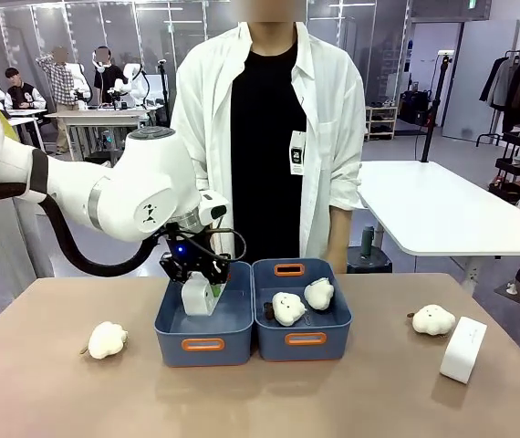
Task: Sort the digital clocks into the basket.
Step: Pick up the Digital clock from the table and place it into the empty Plastic storage basket.
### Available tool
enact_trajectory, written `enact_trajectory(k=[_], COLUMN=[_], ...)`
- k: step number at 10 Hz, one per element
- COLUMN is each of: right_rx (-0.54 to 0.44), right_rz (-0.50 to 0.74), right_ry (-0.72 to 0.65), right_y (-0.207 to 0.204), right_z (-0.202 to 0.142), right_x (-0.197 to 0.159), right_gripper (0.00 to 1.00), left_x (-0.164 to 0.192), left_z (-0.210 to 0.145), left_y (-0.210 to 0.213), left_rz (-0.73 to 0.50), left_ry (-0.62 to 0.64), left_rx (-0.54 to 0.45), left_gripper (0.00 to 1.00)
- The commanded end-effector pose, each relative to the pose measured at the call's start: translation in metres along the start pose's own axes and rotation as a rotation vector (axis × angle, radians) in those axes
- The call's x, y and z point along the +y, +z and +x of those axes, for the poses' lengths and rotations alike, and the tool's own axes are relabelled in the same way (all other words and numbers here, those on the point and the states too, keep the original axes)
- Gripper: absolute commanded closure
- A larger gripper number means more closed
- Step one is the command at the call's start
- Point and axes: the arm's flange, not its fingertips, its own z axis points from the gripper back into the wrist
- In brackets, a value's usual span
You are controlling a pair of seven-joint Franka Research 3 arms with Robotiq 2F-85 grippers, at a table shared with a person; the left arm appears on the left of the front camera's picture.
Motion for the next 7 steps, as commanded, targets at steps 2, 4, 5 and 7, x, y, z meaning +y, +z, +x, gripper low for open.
enact_trajectory(k=[2,4,5,7], right_rx=[0.007,0.007,0.007,0.007], right_rz=[-0.001,-0.001,-0.001,-0.001], right_ry=[-0.003,-0.003,-0.003,-0.003], right_y=[0.002,0.002,0.002,0.002], right_z=[-0.001,-0.001,-0.001,-0.001], right_x=[0.004,0.004,0.004,0.004], right_gripper=[0.00,0.00,0.00,0.00], left_x=[0.009,0.008,0.024,0.018], left_z=[0.003,0.003,0.007,-0.002], left_y=[0.011,0.002,-0.012,-0.037], left_rz=[-0.008,0.002,0.052,0.054], left_ry=[0.035,0.018,0.122,0.152], left_rx=[-0.007,-0.004,0.005,-0.011], left_gripper=[0.50,0.49,0.49,0.49])
